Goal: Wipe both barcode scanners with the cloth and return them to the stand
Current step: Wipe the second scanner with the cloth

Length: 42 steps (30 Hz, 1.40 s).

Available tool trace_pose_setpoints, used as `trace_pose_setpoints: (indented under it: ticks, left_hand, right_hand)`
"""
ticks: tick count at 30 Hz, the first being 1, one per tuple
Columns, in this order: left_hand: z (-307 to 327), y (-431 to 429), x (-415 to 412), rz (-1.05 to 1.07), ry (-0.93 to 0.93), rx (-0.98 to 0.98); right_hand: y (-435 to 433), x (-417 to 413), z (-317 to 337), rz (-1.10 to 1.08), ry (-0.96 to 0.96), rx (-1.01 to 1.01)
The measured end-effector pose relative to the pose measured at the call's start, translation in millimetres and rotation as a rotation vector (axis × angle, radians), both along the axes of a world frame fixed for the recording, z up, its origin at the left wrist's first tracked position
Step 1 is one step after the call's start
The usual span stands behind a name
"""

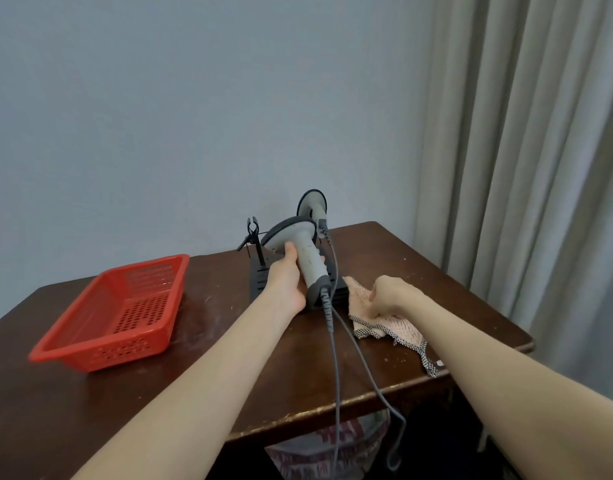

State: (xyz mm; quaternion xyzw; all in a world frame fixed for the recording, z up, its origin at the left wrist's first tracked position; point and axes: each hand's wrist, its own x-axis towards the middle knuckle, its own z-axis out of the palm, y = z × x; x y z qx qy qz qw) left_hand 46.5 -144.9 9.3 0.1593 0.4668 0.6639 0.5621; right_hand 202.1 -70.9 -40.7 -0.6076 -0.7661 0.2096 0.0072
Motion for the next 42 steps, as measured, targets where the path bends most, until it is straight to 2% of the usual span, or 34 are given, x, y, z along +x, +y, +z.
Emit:
trace_pose_setpoints:
  ticks: [3, 9, 12, 15, 17, 20, 23, 34, 39, 42]
  left_hand:
    - [-1.5, -0.6, -2.3, 0.005, 0.020, -0.006]
    - [-5.5, 2.5, -9.2, 0.044, 0.027, 0.018]
    - [-4.6, 3.1, -10.7, 0.034, 0.015, 0.022]
    - [-2.3, 6.1, -11.9, 0.041, 0.011, 0.012]
    - [-0.9, 9.2, -11.5, 0.051, 0.038, 0.001]
    - [0.0, 11.6, -10.6, 0.036, 0.080, 0.011]
    - [-2.8, 17.8, -15.7, 0.055, 0.001, -0.005]
    - [-9.6, 27.6, -38.5, 0.116, -0.049, 0.014]
    - [-9.0, 26.0, -32.3, 0.083, -0.076, 0.056]
    - [-8.1, 26.4, -29.3, 0.066, -0.136, 0.091]
  right_hand:
    - [3.9, 0.8, 0.2, -0.093, 0.179, 0.037]
    - [10.7, -3.3, 29.3, -0.337, 0.719, 0.185]
    - [6.6, -10.3, 57.6, -0.335, 1.007, 0.273]
    - [-3.3, -23.3, 81.4, -0.209, 1.219, 0.307]
    - [-6.1, -36.5, 86.0, -0.072, 1.208, 0.309]
    - [-7.9, -56.1, 80.1, 0.154, 1.056, 0.272]
    - [-8.0, -68.4, 73.7, 0.256, 0.940, 0.254]
    - [-11.7, -63.8, 82.2, 0.415, 0.861, 0.007]
    - [-10.0, -75.0, 79.2, 0.344, 0.876, 0.209]
    - [-9.5, -83.7, 77.6, 0.315, 0.873, 0.265]
